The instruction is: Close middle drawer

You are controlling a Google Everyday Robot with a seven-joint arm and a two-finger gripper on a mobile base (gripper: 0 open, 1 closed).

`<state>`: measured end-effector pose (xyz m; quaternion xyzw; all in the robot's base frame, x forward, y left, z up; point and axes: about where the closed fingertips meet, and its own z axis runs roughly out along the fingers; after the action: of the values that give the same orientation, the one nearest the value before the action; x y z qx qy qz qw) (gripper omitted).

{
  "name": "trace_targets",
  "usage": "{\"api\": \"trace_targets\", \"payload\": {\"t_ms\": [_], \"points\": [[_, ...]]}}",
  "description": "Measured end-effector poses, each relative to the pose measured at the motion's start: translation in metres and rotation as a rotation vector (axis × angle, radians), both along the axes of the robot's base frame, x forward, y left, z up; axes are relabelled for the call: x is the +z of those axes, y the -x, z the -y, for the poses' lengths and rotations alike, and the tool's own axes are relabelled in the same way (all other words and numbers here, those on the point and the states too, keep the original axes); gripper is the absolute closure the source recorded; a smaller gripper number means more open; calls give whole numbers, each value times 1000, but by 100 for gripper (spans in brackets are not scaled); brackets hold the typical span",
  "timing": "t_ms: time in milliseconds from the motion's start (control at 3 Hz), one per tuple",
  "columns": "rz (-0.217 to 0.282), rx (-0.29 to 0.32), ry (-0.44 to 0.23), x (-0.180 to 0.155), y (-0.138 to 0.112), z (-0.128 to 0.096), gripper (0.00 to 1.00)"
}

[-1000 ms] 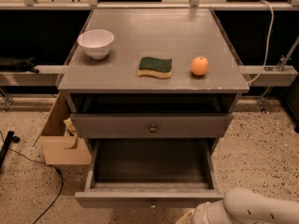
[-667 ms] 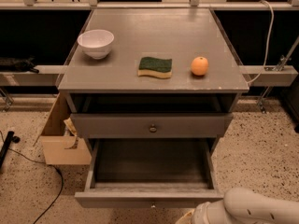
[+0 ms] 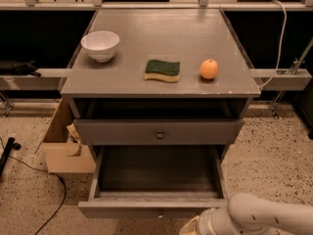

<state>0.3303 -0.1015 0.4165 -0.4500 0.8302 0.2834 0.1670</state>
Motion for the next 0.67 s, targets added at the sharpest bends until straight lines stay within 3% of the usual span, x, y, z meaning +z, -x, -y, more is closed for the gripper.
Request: {"api": "trace_targets", "payload": {"t_ms": [667], "points": [[0, 0, 0, 0, 0, 0, 59]]}}
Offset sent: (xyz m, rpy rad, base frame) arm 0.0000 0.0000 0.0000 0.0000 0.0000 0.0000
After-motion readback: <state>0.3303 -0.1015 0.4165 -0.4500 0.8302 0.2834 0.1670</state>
